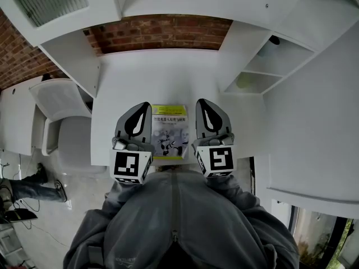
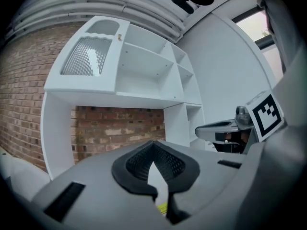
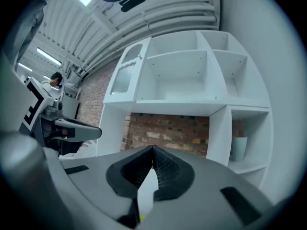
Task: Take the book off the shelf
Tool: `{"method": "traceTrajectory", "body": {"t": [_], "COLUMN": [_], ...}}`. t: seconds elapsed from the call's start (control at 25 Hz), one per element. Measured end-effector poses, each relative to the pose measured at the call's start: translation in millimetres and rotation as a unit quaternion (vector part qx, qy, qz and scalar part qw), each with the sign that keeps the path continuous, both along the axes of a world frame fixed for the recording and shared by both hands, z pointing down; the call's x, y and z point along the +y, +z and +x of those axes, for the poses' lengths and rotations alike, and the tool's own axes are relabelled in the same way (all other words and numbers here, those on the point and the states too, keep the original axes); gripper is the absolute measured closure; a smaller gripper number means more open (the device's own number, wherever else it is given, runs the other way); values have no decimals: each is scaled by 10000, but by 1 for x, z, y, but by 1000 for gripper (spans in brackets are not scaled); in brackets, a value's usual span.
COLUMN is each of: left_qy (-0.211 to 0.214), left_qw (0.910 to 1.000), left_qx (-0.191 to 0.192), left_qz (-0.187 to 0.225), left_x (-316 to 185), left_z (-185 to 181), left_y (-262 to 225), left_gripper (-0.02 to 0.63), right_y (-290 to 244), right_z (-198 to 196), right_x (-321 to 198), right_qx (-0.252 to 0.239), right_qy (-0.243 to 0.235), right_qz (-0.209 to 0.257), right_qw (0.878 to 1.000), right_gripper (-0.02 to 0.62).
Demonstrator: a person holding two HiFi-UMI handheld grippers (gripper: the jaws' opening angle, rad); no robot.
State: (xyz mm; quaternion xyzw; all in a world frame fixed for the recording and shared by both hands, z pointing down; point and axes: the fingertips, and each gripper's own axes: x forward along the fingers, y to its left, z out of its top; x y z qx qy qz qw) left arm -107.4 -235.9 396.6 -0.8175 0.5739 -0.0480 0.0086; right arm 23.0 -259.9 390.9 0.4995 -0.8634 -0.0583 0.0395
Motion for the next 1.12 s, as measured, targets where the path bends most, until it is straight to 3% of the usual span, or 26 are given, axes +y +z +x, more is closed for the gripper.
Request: {"method": "traceTrajectory", "body": {"t": [0.28, 1.0, 1.12], "left_qy": [-83, -71, -94], "left_qw": [9998, 9999, 9996], "left_qx": [150, 105, 237], "left_qz": [80, 64, 132], "left_x": [2, -2, -5], "left_z": [2, 4, 4], "left_y": [-6, -4, -4], "left_gripper": [600, 600, 600], "right_y": [-15, -12, -9], "right_z": [-11, -18, -18], "right_x": [9, 6, 4], "right_qx": [18, -107, -94], "right_qy": [-122, -219, -208], "right_qz": [346, 251, 227], "right_qw": [9993, 9994, 9995], "right_gripper": [569, 569, 569]}}
